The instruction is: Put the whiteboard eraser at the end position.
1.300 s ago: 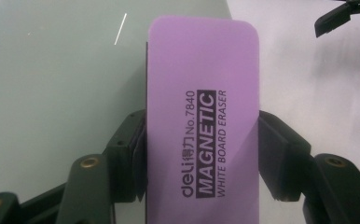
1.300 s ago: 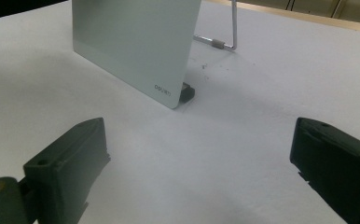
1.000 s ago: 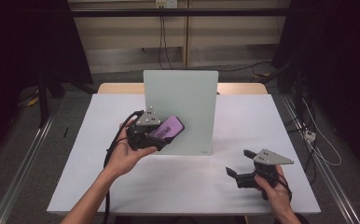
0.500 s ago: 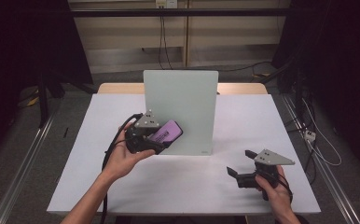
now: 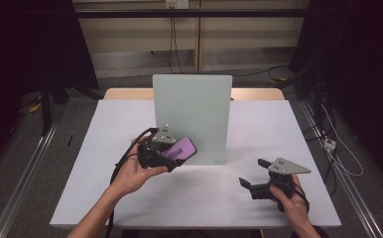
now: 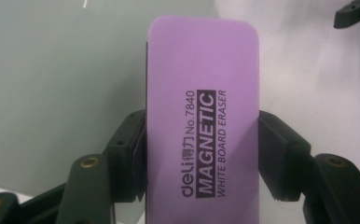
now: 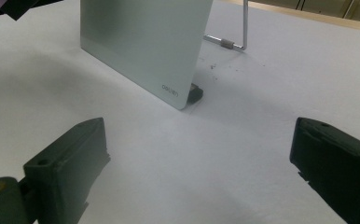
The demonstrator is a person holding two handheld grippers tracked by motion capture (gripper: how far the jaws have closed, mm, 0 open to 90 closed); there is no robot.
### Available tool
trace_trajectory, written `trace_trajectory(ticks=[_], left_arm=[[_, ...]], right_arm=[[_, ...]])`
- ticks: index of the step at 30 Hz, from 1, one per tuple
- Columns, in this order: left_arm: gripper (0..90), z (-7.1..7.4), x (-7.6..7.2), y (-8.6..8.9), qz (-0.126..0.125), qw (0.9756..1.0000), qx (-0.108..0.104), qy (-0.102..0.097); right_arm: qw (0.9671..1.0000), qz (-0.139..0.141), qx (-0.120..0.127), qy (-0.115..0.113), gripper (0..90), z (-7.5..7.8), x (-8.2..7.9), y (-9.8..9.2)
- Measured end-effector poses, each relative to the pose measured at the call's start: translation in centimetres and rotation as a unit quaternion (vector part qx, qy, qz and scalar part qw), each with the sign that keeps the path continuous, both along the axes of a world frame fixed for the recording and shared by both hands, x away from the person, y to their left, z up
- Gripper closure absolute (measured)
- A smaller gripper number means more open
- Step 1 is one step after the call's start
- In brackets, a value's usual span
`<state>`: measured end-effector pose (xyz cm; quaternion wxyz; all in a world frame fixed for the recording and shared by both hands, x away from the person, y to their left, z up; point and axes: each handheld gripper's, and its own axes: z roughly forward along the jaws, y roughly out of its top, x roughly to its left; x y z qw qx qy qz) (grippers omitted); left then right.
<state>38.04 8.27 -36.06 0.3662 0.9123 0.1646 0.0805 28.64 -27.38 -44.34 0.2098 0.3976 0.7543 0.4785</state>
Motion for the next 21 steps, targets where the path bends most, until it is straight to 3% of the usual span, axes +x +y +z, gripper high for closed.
trace_trajectory(ticks=[2, 4, 6, 16, 17, 20, 21], left_arm=[[40.8, -0.3, -0.1, -0.4, -0.007, 0.9999, 0.007, 0.004], [40.8, -0.6, -0.4, -0.8, -0.012, 0.9995, 0.029, 0.002], [40.8, -1.1, -0.5, -1.0, -0.03, 0.9991, 0.026, 0.014], [40.8, -2.9, -1.5, -2.1, -0.048, 0.9973, 0.04, 0.039], [40.8, -2.9, -1.6, -2.2, -0.048, 0.9965, 0.055, 0.04], [40.8, -3.5, -1.7, -2.7, -0.054, 0.9962, 0.049, 0.047], [40.8, -3.3, -1.8, -2.9, -0.05, 0.9953, 0.071, 0.041]], right_arm=[[1.0, 0.001, 0.0, -0.002, 3.9, 0.0, 0.0, 0.0], [1.0, 0.001, -0.001, -0.002, 3.9, 0.0, 0.0, 0.0], [1.0, -0.001, -0.001, -0.001, 3.9, 0.0, 0.1, 0.1], [1.0, 0.003, 0.002, -0.001, 3.9, 0.0, 0.0, 0.0], [1.0, 0.003, 0.002, -0.001, 3.9, 0.0, 0.0, 0.0], [1.0, 0.005, 0.001, 0.0, 3.9, 0.0, 0.1, 0.1], [1.0, 0.005, 0.002, 0.0, 3.8, 0.0, 0.1, 0.1]])
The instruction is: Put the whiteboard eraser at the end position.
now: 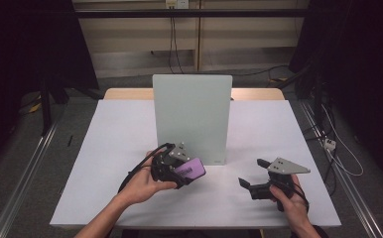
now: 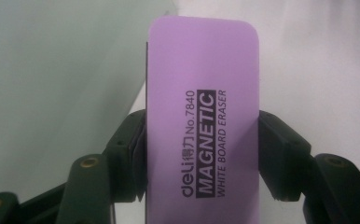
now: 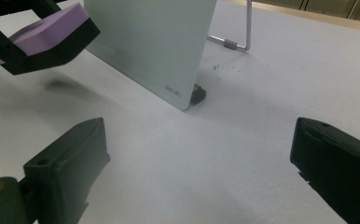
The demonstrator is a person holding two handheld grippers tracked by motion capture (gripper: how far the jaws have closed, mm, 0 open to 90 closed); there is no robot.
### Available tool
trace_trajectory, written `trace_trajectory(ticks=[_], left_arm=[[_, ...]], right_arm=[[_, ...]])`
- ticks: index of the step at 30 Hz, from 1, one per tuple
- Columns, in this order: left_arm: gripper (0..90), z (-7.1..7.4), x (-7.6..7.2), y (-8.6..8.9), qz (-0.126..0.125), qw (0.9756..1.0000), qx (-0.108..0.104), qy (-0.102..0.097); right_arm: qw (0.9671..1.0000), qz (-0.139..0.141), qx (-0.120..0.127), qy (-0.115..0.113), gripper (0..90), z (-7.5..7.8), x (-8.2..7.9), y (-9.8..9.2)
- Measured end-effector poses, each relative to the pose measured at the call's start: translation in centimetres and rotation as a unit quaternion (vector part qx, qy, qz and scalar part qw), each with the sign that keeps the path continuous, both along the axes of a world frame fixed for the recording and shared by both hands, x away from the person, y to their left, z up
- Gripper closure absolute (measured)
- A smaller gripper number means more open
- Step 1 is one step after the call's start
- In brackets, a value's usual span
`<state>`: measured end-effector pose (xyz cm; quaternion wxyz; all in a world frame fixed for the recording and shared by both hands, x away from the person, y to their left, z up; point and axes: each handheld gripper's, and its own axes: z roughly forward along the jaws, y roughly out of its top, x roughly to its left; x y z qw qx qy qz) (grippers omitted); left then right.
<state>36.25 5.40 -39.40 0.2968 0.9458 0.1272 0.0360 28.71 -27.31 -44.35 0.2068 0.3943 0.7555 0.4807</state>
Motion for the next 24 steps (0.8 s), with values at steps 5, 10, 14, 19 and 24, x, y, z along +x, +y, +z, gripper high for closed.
trace_trajectory(ticks=[5, 10, 14, 19, 24], left_arm=[[40.8, -0.9, -0.1, -0.9, -0.02, 0.9995, -0.009, 0.021], [40.7, -1.7, -0.3, -1.7, -0.029, 0.9991, 0.001, 0.032], [40.7, -2.0, -0.3, -2.6, -0.037, 0.9984, 0.014, 0.04], [40.6, -2.5, -0.4, -3.1, -0.046, 0.9974, 0.026, 0.048], [40.6, -2.8, -0.4, -3.2, -0.039, 0.9979, 0.026, 0.045]], right_arm=[[1.0, -0.004, 0.003, 0.002, 3.8, -0.1, 0.0, -0.2], [1.0, -0.004, 0.005, 0.001, 3.9, -0.1, -0.1, -0.2], [1.0, -0.002, 0.003, 0.0, 3.9, -0.1, 0.1, -0.1], [1.0, 0.001, 0.003, -0.001, 3.9, 0.0, 0.1, -0.1], [1.0, -0.001, 0.002, -0.001, 3.9, 0.0, 0.1, -0.1]])
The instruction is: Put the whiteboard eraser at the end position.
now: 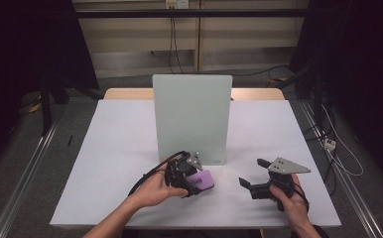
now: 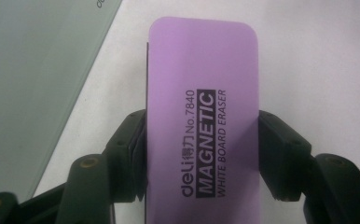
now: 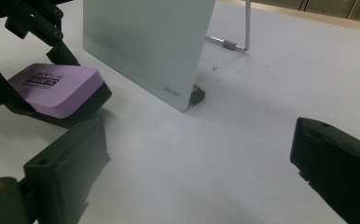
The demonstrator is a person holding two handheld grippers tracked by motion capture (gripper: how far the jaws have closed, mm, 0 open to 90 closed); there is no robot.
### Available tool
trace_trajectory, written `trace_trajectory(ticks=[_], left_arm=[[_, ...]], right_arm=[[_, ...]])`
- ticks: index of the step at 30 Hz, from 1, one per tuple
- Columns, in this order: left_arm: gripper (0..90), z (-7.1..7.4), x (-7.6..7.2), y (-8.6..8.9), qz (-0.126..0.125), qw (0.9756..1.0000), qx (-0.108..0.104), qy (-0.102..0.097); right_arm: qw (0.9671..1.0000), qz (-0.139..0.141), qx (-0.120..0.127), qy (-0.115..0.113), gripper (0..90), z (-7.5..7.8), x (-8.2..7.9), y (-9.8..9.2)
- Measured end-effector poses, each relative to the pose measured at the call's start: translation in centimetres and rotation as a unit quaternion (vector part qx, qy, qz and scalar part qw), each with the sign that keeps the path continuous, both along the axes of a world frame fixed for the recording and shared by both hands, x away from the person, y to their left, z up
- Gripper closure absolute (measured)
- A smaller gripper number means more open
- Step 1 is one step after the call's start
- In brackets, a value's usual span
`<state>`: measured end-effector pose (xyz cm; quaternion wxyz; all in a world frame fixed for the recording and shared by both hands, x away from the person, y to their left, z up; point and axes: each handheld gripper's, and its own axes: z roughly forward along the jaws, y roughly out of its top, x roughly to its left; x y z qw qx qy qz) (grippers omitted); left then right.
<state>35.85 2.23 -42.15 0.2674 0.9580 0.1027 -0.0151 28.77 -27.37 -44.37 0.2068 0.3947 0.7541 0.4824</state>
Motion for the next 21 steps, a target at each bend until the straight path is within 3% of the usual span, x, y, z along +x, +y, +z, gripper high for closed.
trace_trajectory(ticks=[2, 3, 9, 11, 13, 21], left_arm=[[40.5, -0.1, 0.0, -0.1, 0.002, 0.9999, 0.011, -0.002], [40.5, -0.4, 0.0, -0.1, 0.006, 1.0, -0.003, 0.0], [40.5, -0.5, 0.1, 0.1, 0.009, 0.9999, -0.002, 0.006], [40.4, -0.8, 0.1, 0.1, 0.013, 0.9998, -0.012, 0.005], [39.9, -0.9, 0.1, 0.1, 0.012, 0.9999, 0.001, 0.005], [38.4, -1.3, 0.1, 0.1, 0.011, 0.9999, 0.001, 0.008]], right_arm=[[1.0, -0.001, 0.0, 0.001, 3.9, 0.0, 0.0, 0.1], [1.0, -0.002, 0.0, 0.001, 3.8, 0.0, 0.0, 0.1], [1.0, 0.001, -0.001, -0.001, 3.8, 0.1, 0.0, 0.1], [1.0, 0.003, -0.002, -0.001, 3.8, 0.1, 0.0, 0.2], [1.0, 0.001, -0.002, -0.001, 3.8, 0.1, 0.0, 0.2], [1.0, -0.001, -0.002, 0.001, 3.9, 0.1, 0.1, 0.2]])
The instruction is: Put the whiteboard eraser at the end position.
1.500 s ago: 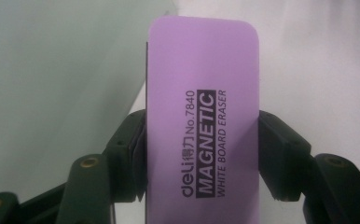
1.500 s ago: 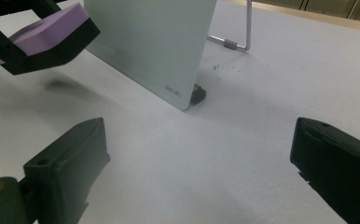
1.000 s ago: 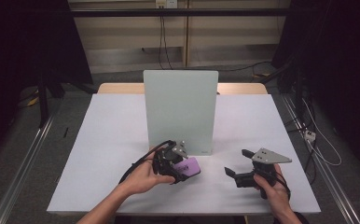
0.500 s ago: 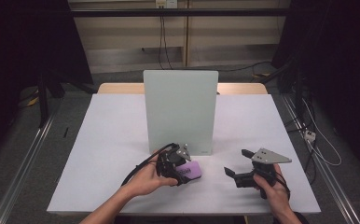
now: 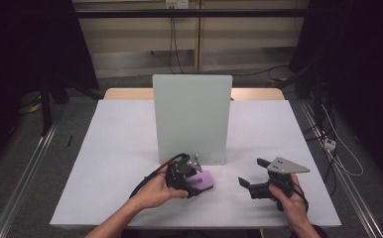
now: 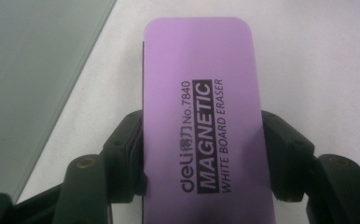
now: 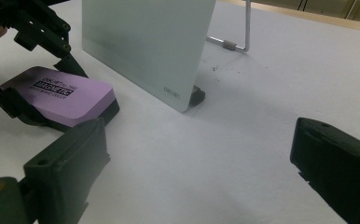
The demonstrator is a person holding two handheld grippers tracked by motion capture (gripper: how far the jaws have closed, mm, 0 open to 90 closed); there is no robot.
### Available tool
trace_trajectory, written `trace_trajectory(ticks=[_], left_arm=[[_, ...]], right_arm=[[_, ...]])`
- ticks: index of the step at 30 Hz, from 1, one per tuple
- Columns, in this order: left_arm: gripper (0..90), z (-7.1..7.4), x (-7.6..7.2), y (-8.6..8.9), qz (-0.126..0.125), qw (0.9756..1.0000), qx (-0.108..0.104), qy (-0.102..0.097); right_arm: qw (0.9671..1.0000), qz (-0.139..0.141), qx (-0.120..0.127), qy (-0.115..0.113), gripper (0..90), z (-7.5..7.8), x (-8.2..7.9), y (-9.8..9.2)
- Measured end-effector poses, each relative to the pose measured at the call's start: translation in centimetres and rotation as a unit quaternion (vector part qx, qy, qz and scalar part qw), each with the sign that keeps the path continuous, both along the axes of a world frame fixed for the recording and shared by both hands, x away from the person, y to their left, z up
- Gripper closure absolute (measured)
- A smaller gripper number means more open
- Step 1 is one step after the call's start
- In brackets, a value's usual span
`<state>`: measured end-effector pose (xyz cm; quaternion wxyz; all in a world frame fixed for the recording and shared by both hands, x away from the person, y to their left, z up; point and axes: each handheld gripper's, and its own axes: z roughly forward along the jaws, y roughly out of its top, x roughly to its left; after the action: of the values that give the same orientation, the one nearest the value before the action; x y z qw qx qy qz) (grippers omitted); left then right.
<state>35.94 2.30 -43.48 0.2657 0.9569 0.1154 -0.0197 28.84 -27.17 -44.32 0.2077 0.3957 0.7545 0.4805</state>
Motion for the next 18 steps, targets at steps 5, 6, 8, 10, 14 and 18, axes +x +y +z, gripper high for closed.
trace_trajectory(ticks=[5, 6, 8, 10, 14, 18], left_arm=[[31.9, -0.08, -0.03, -0.03, 0.009, 0.9999, -0.013, -0.002], [29.1, 0.07, -0.06, -0.06, 0.02, 0.9998, -0.001, -0.009], [23.0, -0.09, 0.27, 0.06, 0.011, 0.9995, -0.027, 0.011], [20.1, 0.01, 0.0, 0.02, 0.023, 0.9994, -0.022, -0.012], [12.9, 0.16, -0.04, 0.09, 0.033, 0.9988, -0.033, -0.016], [8.1, 0.35, 0.04, 0.27, 0.044, 0.9975, -0.051, -0.022]], right_arm=[[1.0, 0.001, 0.001, 0.0, 3.8, 0.0, -0.07, 0.0], [1.0, 0.001, 0.0, -0.001, 3.8, 0.0, -0.08, -0.04], [1.0, 0.001, 0.001, -0.001, 3.9, 0.02, -0.13, -0.08], [1.0, 0.002, 0.0, -0.001, 3.8, 0.02, -0.18, -0.08], [1.0, 0.002, 0.0, -0.001, 3.9, 0.02, -0.18, -0.09], [1.0, 0.001, 0.0, -0.001, 3.8, 0.02, -0.21, -0.08]])
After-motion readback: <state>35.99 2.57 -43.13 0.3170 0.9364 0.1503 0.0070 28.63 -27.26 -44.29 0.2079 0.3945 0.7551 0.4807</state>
